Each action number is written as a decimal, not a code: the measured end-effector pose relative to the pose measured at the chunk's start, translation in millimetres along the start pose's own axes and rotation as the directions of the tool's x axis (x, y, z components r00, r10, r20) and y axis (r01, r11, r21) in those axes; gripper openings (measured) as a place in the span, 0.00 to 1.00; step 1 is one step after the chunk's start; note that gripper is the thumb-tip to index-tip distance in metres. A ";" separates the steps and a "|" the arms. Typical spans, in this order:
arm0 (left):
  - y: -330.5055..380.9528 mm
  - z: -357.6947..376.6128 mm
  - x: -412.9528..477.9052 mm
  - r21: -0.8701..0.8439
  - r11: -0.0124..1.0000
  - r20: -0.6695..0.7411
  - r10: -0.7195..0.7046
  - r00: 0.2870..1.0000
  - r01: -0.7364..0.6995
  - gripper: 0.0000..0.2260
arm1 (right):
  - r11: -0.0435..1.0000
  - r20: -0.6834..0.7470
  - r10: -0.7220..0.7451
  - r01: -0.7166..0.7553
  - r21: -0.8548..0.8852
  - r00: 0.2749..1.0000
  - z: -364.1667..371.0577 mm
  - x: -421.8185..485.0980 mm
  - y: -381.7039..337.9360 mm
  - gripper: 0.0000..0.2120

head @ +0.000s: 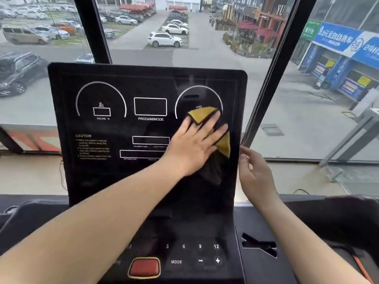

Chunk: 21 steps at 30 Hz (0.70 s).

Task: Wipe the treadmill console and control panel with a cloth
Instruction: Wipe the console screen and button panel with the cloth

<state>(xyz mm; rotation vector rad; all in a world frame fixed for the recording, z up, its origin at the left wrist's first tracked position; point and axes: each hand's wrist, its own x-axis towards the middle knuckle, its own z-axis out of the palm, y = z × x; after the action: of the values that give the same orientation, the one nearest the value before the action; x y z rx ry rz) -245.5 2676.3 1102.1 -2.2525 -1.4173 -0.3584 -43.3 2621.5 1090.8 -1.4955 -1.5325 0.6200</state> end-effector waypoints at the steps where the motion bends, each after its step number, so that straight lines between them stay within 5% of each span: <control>1: -15.7 -9.0 7.6 -0.006 0.998 -0.023 -0.069 0.997 0.069 0.28 | 1.000 -0.008 -0.015 0.015 0.001 1.000 1.5 0.3 -4.3 0.15; 6: 7.9 4.7 -28.3 -0.079 0.970 0.014 -0.230 0.973 0.231 0.29 | 0.990 -0.082 -0.111 0.104 -0.093 0.990 11.6 -4.3 -16.9 0.15; 12: -26.6 11.5 -68.2 0.016 0.972 0.122 0.231 0.965 -0.234 0.27 | 0.968 -0.049 -0.206 0.196 -0.156 0.977 20.9 -13.6 -34.2 0.15; 17: -116.1 -31.2 -28.4 0.003 0.990 0.016 -0.139 0.990 0.139 0.27 | 0.963 -0.080 -0.251 0.241 -0.121 0.965 49.7 -13.4 -59.9 0.15; 21: -78.2 -24.6 -54.7 -0.151 0.955 0.086 -0.243 0.966 0.254 0.29 | 0.935 -0.103 -0.342 0.327 -0.138 0.934 85.2 -27.3 -78.9 0.16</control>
<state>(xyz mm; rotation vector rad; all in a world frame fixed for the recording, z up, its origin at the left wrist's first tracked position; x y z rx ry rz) -339.3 2650.0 1117.5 -2.2309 -1.7722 -0.4992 -159.7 2602.3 1108.8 -1.2890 -1.6988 0.2336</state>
